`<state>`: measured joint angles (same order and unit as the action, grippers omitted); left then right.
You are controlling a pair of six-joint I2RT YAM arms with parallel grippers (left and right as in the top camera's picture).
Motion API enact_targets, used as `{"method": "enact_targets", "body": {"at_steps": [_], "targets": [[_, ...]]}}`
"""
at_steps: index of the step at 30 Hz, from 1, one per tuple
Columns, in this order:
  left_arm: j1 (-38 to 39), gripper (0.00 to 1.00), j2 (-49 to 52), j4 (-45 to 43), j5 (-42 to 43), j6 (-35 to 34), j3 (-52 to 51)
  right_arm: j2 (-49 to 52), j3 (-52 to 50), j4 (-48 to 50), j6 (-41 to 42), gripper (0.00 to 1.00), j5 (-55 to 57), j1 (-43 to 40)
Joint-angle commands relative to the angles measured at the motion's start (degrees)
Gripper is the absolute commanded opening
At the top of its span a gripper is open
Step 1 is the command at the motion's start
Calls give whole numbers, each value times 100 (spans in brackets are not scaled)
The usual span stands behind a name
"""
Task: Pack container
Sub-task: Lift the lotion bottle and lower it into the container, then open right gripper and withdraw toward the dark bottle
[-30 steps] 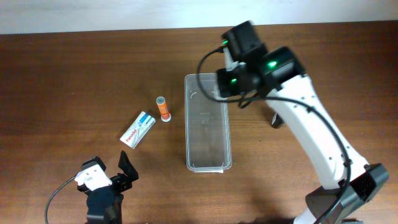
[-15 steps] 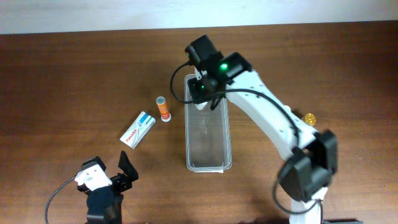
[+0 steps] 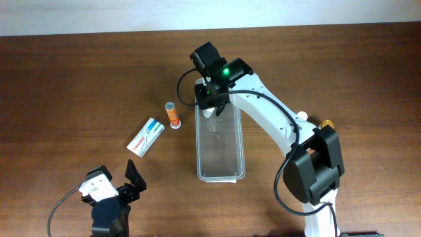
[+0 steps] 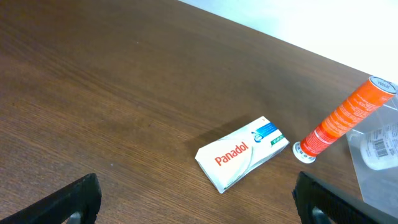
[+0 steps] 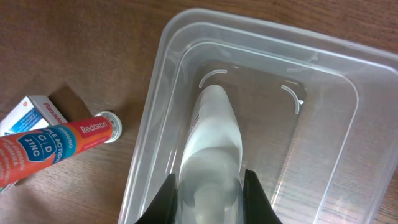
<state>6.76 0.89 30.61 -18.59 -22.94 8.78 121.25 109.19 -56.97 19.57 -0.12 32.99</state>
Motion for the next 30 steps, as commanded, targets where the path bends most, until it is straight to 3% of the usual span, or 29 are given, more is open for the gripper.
{"method": "enact_targets", "body": {"at_steps": [1,6,16,24,30], "targets": [[-17,99,-55,0,26,52,-26,15,98,90,87,12,-52,-2],[-17,99,-55,0,26,55,-26,15,98,151,81,37,-48,-2],[-17,99,-55,0,26,55,-26,-271,105,48,17,47,-48,-13],[-17,99,-55,0,26,52,-26,-1303,109,-503,-216,70,546,-129],[-17,99,-55,0,26,55,-26,-1762,109,-1226,-216,78,837,-890]]}}
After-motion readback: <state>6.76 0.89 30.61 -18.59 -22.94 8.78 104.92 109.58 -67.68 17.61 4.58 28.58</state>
